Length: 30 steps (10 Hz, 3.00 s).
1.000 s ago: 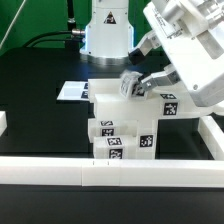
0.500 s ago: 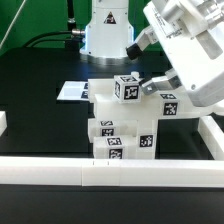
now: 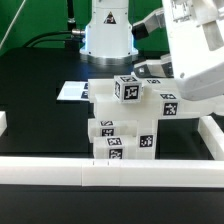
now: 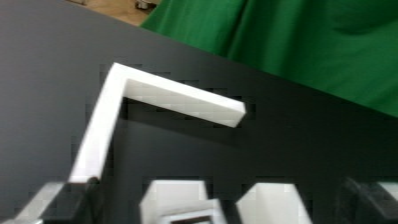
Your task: Assemble chair
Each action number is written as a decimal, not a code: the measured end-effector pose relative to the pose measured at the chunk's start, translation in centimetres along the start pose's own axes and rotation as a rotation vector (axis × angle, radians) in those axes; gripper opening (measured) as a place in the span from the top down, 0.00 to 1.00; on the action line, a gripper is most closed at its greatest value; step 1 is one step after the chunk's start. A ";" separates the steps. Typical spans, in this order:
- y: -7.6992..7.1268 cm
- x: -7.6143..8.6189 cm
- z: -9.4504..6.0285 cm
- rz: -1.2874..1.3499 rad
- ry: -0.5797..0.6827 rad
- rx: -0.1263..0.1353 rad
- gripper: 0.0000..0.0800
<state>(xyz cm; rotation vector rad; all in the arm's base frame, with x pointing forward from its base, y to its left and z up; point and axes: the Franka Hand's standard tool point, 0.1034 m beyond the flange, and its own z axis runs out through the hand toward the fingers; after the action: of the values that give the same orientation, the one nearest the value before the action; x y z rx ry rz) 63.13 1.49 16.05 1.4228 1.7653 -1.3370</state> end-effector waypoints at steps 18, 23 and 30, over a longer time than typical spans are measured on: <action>1.5 -5.5 3.2 0.033 0.757 0.032 0.19; 1.2 -6.7 5.2 0.081 1.035 0.057 0.19; 1.3 -8.0 9.2 0.253 1.453 0.090 0.19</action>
Offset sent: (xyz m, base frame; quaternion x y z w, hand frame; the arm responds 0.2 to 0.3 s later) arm 0.0000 0.0000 0.0000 0.0000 0.0000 0.0000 1.0000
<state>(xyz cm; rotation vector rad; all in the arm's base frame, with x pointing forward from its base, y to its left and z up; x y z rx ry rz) 65.18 -10.34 18.74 2.9040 2.0616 -0.0530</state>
